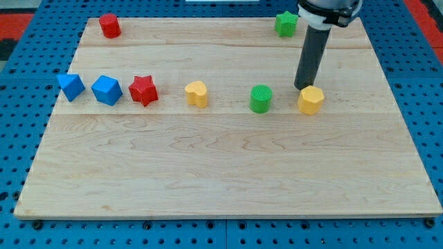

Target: Push the green star down towards center

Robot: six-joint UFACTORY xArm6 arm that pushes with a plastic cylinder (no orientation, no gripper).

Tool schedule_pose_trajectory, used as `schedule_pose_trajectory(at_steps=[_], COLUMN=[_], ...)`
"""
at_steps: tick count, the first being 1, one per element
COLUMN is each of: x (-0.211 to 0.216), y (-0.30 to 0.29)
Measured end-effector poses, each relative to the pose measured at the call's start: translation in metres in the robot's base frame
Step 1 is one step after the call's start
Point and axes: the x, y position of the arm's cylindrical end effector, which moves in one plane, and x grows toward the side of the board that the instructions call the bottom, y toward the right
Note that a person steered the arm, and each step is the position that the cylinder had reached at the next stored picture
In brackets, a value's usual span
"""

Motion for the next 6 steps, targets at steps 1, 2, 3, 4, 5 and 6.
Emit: schedule_pose_trajectory(at_steps=[1,2,3,4,5,6], x=[-0.02,-0.082,-0.159,-0.199,-0.199,-0.193], y=[0.022,0.072,0.077,0.077,0.059,-0.017])
